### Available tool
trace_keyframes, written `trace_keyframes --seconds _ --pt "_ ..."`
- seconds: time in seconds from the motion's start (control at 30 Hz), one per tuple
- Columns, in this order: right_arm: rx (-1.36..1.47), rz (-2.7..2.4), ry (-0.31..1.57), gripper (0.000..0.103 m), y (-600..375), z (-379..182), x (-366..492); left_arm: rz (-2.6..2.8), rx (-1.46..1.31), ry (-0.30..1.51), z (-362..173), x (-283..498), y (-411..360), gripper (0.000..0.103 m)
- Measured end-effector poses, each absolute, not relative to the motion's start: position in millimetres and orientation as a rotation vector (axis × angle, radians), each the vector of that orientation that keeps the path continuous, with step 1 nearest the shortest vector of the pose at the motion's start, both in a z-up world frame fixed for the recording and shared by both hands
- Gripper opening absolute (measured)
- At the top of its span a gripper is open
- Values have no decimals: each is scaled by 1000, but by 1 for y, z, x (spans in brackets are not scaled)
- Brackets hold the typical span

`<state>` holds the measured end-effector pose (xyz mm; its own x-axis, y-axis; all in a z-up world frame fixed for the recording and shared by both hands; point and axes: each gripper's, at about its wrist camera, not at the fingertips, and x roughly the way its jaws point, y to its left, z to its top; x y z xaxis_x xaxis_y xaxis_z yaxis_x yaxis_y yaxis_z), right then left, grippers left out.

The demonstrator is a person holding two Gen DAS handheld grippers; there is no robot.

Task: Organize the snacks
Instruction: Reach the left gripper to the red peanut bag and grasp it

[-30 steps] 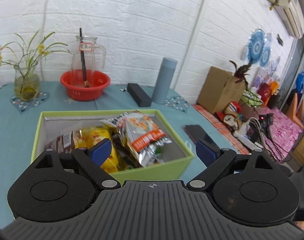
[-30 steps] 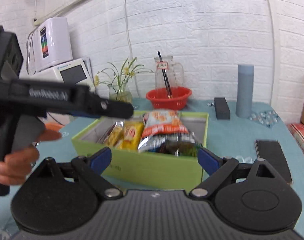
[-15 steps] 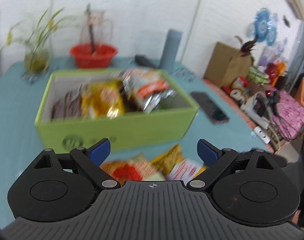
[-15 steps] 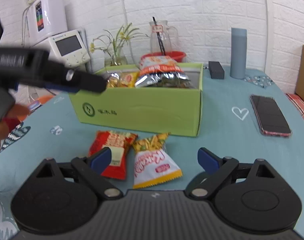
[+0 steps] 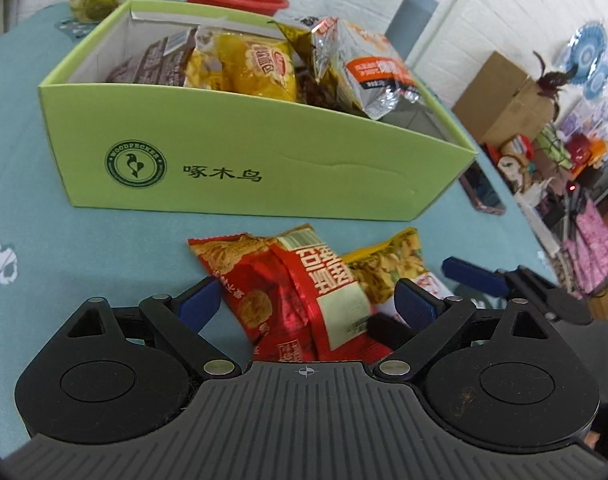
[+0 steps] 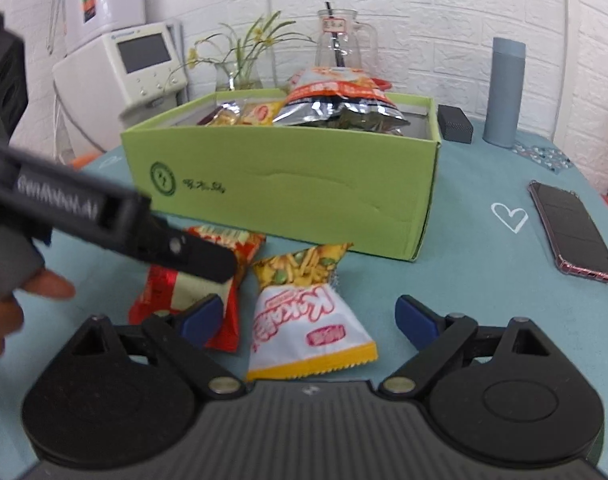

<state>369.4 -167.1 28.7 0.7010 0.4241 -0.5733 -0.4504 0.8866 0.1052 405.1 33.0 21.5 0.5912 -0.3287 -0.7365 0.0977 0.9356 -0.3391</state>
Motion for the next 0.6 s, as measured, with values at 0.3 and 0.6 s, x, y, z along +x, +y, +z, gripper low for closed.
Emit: trace_keyframes --seconds 0.3,0.6 --pt "-22 535 676 93 -151 23 363 -228 -174 906 21 393 31 62" --pt "-89 392 573 92 -151 40 302 -165 -65 886 19 341 48 57"
